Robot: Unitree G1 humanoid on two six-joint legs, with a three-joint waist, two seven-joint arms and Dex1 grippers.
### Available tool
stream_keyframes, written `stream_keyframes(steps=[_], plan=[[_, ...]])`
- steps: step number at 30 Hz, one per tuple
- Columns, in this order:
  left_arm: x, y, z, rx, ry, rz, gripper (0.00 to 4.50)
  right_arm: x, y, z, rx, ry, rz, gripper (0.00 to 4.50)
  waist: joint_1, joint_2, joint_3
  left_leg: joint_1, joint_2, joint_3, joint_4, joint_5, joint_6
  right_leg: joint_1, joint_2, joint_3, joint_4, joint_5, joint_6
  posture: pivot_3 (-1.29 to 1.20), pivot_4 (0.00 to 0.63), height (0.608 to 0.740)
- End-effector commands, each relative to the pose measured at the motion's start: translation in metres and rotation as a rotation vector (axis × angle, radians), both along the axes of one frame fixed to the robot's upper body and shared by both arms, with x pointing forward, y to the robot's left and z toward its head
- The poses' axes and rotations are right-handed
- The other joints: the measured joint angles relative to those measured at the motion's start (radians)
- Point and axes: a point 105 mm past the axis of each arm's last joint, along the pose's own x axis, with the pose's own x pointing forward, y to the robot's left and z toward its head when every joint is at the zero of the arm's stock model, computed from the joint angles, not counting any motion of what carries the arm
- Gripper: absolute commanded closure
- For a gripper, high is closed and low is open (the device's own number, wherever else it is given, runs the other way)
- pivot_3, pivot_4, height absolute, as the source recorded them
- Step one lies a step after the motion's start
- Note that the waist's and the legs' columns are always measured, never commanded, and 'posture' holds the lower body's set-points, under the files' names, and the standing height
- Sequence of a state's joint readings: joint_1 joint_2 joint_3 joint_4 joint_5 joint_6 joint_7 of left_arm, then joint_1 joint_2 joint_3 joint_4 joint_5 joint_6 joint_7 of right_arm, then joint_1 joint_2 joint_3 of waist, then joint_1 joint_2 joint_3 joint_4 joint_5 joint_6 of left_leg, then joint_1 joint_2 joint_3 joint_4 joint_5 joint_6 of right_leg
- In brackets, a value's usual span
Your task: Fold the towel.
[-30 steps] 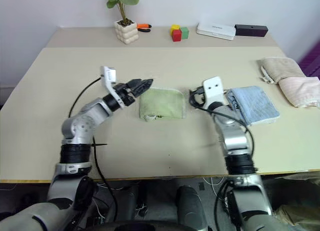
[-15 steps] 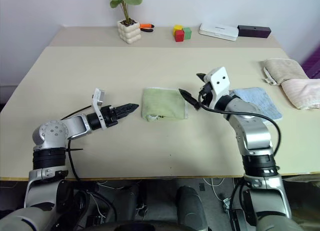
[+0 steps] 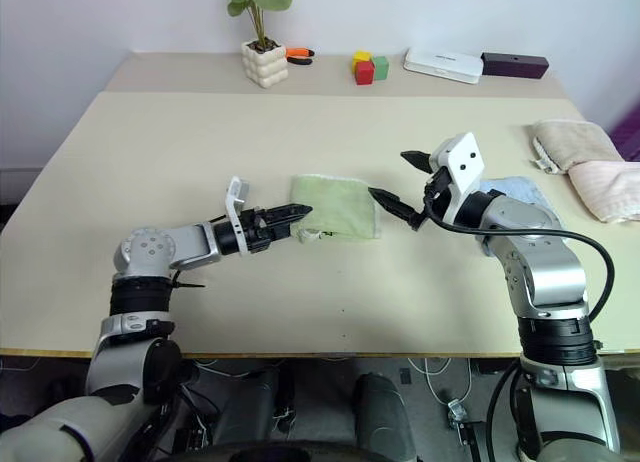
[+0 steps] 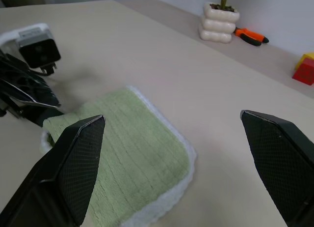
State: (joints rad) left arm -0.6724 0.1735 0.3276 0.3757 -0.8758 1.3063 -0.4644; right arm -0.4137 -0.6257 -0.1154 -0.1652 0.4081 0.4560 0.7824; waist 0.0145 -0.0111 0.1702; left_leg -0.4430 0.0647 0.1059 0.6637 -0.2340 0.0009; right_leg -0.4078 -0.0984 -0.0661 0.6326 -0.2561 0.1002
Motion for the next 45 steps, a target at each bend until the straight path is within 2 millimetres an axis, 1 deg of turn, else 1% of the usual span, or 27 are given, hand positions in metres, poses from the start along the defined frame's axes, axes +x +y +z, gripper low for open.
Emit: stream_keyframes(steps=[1, 3, 4, 6, 9, 10, 12, 14, 15, 18, 19, 22, 23, 25, 26, 27, 28, 29, 30, 31, 32, 34, 36, 38, 42, 43, 45], plan=[[0.003, -0.013, -0.013, -0.030, 0.100, 0.000, 0.27, -0.005, 0.005, 0.020, 0.006, -0.073, 0.018, 0.00, 0.000, 0.000, 0.000, 0.000, 0.000, 0.000, 0.000, 0.000, 0.000, 0.000, 0.000, 0.000, 0.000, 0.000, 0.000, 0.00, 0.150, 0.735], [0.007, -0.018, -0.013, -0.055, 0.134, 0.011, 0.85, -0.008, 0.003, 0.023, 0.001, -0.074, 0.021, 0.00, 0.000, 0.000, 0.000, 0.000, 0.000, -0.001, 0.000, 0.000, 0.000, 0.000, 0.000, 0.000, 0.000, 0.000, 0.000, 0.00, 0.150, 0.735], [0.007, -0.021, -0.012, -0.056, 0.136, 0.006, 1.31, -0.009, 0.002, 0.023, -0.001, -0.073, 0.024, 0.00, -0.001, 0.000, 0.000, 0.000, 0.000, -0.001, 0.000, 0.000, 0.000, 0.000, 0.000, 0.000, 0.000, 0.000, 0.000, 0.00, 0.150, 0.735], [0.007, -0.024, -0.014, -0.058, 0.152, 0.007, 2.34, -0.016, -0.003, 0.025, -0.003, -0.068, 0.041, 0.00, 0.001, 0.000, 0.000, 0.000, 0.000, -0.001, 0.000, 0.000, 0.000, 0.000, 0.000, 0.000, 0.000, 0.000, 0.000, 0.00, 0.150, 0.735], [0.007, -0.023, -0.013, -0.060, 0.151, 0.005, 3.87, -0.032, -0.007, 0.021, -0.013, -0.016, 0.111, 0.00, 0.004, 0.000, 0.000, 0.000, 0.000, -0.001, 0.000, 0.000, 0.000, 0.000, 0.000, -0.001, 0.000, 0.000, 0.000, 0.00, 0.150, 0.735], [0.008, -0.023, -0.013, -0.058, 0.150, 0.008, 4.38, -0.039, -0.011, 0.017, -0.035, 0.004, 0.136, 0.00, 0.002, 0.000, -0.001, 0.001, 0.000, -0.001, 0.000, 0.000, 0.000, 0.002, 0.000, -0.001, -0.001, 0.000, 0.000, 0.00, 0.150, 0.735], [0.011, -0.022, -0.010, -0.073, 0.135, 0.029, 4.45, -0.047, -0.017, 0.014, -0.048, 0.025, 0.159, 0.00, 0.001, 0.001, -0.001, 0.001, -0.001, -0.002, 0.000, 0.000, 0.000, 0.003, 0.000, -0.001, -0.001, 0.000, -0.001, 0.00, 0.150, 0.735], [0.018, -0.016, -0.006, -0.075, 0.107, 0.071, 4.45, -0.050, -0.015, 0.014, -0.036, 0.032, 0.176, 0.00, -0.002, 0.001, -0.001, 0.001, 0.000, -0.002, 0.001, 0.000, 0.000, 0.003, 0.000, -0.001, -0.001, 0.000, -0.001, 0.00, 0.150, 0.735], [0.023, -0.010, -0.004, -0.071, 0.085, 0.114, 4.45, -0.052, -0.012, 0.016, -0.019, 0.031, 0.195, 0.00, -0.003, 0.001, -0.001, 0.001, 0.000, -0.002, 0.001, 0.000, 0.000, 0.003, 0.000, 0.000, -0.001, 0.000, -0.001, 0.00, 0.150, 0.735], [0.037, 0.014, 0.006, -0.063, -0.005, 0.241, 4.45, -0.053, -0.005, 0.018, 0.008, 0.029, 0.216, 0.00, -0.003, 0.001, -0.001, 0.001, 0.000, -0.002, 0.001, 0.000, 0.000, 0.002, 0.000, -0.001, -0.001, 0.000, -0.001, 0.00, 0.150, 0.735], [0.038, 0.019, 0.008, -0.056, -0.032, 0.260, 4.45, -0.053, -0.005, 0.018, 0.009, 0.029, 0.215, 0.00, -0.004, 0.001, -0.001, 0.001, 0.000, -0.002, 0.000, 0.000, 0.000, 0.001, 0.000, 0.000, -0.001, 0.000, -0.001, 0.00, 0.150, 0.735], [0.043, 0.049, 0.009, -0.032, -0.060, 0.375, 4.45, -0.051, -0.003, 0.017, 0.033, 0.039, 0.221, 0.00, -0.010, 0.001, -0.001, 0.001, 0.001, -0.002, -0.001, 0.000, 0.000, 0.000, 0.000, 0.000, -0.001, 0.000, -0.001, 0.00, 0.150, 0.735], [0.046, 0.072, 0.009, -0.008, -0.085, 0.471, 4.45, -0.050, -0.001, 0.018, 0.040, 0.039, 0.225, 0.00, -0.013, 0.001, -0.001, 0.001, 0.001, -0.002, -0.001, 0.000, 0.000, -0.001, 0.000, 0.000, -0.001, 0.000, -0.001, 0.00, 0.150, 0.735], [0.049, 0.116, 0.012, -0.012, -0.113, 0.678, 4.45, -0.047, 0.002, 0.019, 0.056, 0.038, 0.238, 0.00, -0.021, 0.001, -0.001, 0.001, 0.001, -0.002, -0.002, 0.000, 0.000, -0.001, 0.000, 0.000, -0.001, 0.000, -0.001, 0.00, 0.150, 0.735], [0.047, 0.138, 0.013, -0.001, -0.136, 0.781, 4.45, -0.045, 0.003, 0.019, 0.064, 0.040, 0.245, 0.00, -0.026, 0.001, -0.001, 0.001, 0.001, -0.002, -0.002, 0.000, 0.000, -0.001, 0.000, 0.000, -0.001, 0.000, -0.001, 0.00, 0.150, 0.735], [0.045, 0.155, 0.015, 0.012, -0.167, 0.871, 4.45, -0.045, 0.004, 0.020, 0.072, 0.042, 0.253, 0.00, -0.028, 0.001, -0.001, 0.001, 0.001, -0.002, -0.002, 0.000, 0.000, -0.001, 0.000, 0.000, -0.001, 0.000, -0.001, 0.00, 0.150, 0.735], [0.042, 0.165, 0.017, 0.026, -0.192, 0.926, 4.45, -0.044, 0.004, 0.021, 0.077, 0.044, 0.257, 0.00, -0.028, 0.001, -0.001, 0.001, 0.002, -0.002, -0.002, 0.000, 0.000, -0.001, 0.000, 0.001, -0.001, 0.000, -0.001, 0.00, 0.150, 0.735], [0.037, 0.181, 0.019, 0.015, -0.207, 1.015, 4.45, -0.045, 0.004, 0.023, 0.099, 0.047, 0.272, 0.00, -0.026, 0.000, -0.001, 0.001, 0.002, -0.002, -0.002, 0.000, 0.000, -0.001, 0.000, 0.001, -0.001, 0.000, -0.001, 0.00, 0.150, 0.735], [0.034, 0.190, 0.020, 0.001, -0.212, 1.072, 4.45, -0.045, 0.004, 0.025, 0.114, 0.049, 0.282, 0.00, -0.025, 0.000, 0.000, 0.001, 0.001, -0.002, -0.002, 0.000, 0.000, -0.001, 0.000, 0.001, -0.001, 0.000, -0.001, 0.00, 0.150, 0.735], [0.028, 0.204, 0.021, -0.025, -0.209, 1.161, 4.45, -0.045, 0.003, 0.026, 0.134, 0.058, 0.296, 0.00, -0.022, -0.001, 0.000, 0.000, 0.001, -0.002, -0.002, 0.000, 0.000, -0.001, 0.000, 0.001, -0.001, 0.000, -0.001, 0.00, 0.150, 0.735], [0.022, 0.214, 0.019, -0.036, -0.200, 1.227, 4.45, -0.044, 0.002, 0.027, 0.146, 0.064, 0.303, 0.00, -0.017, -0.001, 0.000, 0.000, 0.001, -0.001, -0.002, 0.000, 0.000, -0.001, 0.000, 0.000, -0.001, 0.000, -0.001, 0.00, 0.150, 0.735], [0.007, 0.236, 0.021, -0.081, -0.231, 1.371, 4.45, -0.043, 0.003, 0.027, 0.153, 0.073, 0.322, 0.00, -0.008, -0.001, 0.000, 0.000, 0.001, -0.002, -0.001, -0.001, 0.001, -0.001, -0.001, 0.001, -0.002, 0.000, -0.001, 0.00, 0.150, 0.735], [-0.005, 0.246, 0.018, -0.093, -0.237, 1.465, 4.45, -0.042, 0.006, 0.028, 0.169, 0.075, 0.346, 0.00, -0.001, -0.001, 0.000, 0.000, 0.001, -0.001, 0.000, -0.001, 0.001, 0.000, -0.001, 0.001, -0.002, 0.000, -0.002, 0.00, 0.150, 0.735], [-0.011, 0.248, 0.013, -0.099, -0.218, 1.517, 4.45, -0.041, 0.010, 0.029, 0.178, 0.076, 0.363, 0.00, 0.001, -0.002, 0.000, 0.000, 0.001, -0.001, 0.000, -0.001, 0.001, 0.000, -0.001, 0.000, -0.002, 0.000, -0.002, 0.00, 0.150, 0.735], [-0.015, 0.242, 0.008, -0.144, -0.193, 1.567, 4.45, -0.040, 0.013, 0.028, 0.172, 0.085, 0.382, 0.00, 0.000, -0.002, 0.000, 0.000, 0.000, -0.001, 0.001, -0.001, 0.001, 0.000, -0.001, 0.000, -0.002, 0.000, -0.003, 0.00, 0.150, 0.735], [-0.014, 0.239, 0.005, -0.177, -0.171, 1.575, 4.45, -0.039, 0.014, 0.028, 0.170, 0.084, 0.382, 0.00, 0.000, -0.002, 0.000, -0.001, 0.000, -0.001, 0.001, -0.001, 0.002, 0.001, -0.001, 0.000, -0.002, 0.000, -0.002, 0.00, 0.150, 0.735], [-0.011, 0.232, 0.001, -0.156, -0.147, 1.560, 4.45, -0.039, 0.014, 0.028, 0.167, 0.082, 0.379, 0.00, 0.000, -0.002, 0.000, 0.000, 0.000, -0.001, 0.001, -0.001, 0.002, 0.000, -0.001, 0.000, -0.002, 0.000, -0.002, 0.00, 0.150, 0.735]])
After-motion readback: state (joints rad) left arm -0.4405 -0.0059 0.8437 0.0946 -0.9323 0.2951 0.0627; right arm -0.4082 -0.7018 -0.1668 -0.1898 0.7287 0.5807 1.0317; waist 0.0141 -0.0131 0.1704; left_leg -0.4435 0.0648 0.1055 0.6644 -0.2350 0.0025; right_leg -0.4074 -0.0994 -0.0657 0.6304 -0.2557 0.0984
